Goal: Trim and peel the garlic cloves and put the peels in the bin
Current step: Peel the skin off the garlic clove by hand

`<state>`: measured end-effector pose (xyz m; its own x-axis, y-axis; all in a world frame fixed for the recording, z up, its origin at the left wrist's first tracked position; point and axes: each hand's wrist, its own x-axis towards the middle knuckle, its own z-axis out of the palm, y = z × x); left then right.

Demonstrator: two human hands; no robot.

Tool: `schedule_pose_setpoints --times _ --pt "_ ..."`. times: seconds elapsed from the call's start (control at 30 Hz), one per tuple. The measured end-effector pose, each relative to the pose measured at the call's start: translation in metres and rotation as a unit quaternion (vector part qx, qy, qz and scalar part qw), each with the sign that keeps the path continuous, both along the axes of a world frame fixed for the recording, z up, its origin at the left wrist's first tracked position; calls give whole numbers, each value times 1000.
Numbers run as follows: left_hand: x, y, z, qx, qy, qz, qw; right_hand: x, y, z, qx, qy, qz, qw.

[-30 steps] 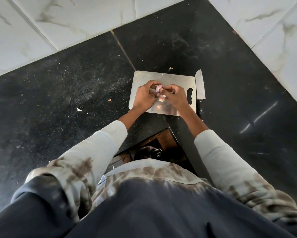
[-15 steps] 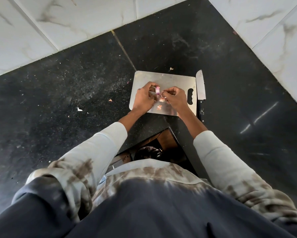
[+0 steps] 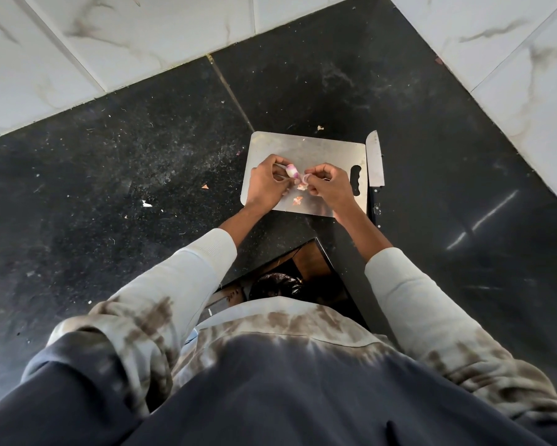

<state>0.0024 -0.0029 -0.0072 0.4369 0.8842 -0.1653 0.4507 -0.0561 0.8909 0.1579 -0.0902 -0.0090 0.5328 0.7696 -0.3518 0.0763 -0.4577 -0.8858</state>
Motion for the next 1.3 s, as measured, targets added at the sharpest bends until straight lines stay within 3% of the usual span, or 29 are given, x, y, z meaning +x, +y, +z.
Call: schedule_pose_setpoints --times 0.23,0.43,0.57,0.8,1.03,1.3 --pt "1 0 2 16 6 6 1000 -5 4 -1 -34 -145 11 989" --pt "4 -2 7 86 39 -7 996 -11 7 9 -20 -18 1 1000" --pt "7 -4 9 76 24 1 997 -9 5 9 -12 44 -27 999" --pt "8 -7 11 55 -8 -24 998 -4 4 5 -9 48 -63 997" --pt "11 -6 10 45 -15 11 999 -9 6 5 -32 30 -84 995" --pt "15 -3 1 53 -34 36 997 -13 10 11 -54 105 -138 983"
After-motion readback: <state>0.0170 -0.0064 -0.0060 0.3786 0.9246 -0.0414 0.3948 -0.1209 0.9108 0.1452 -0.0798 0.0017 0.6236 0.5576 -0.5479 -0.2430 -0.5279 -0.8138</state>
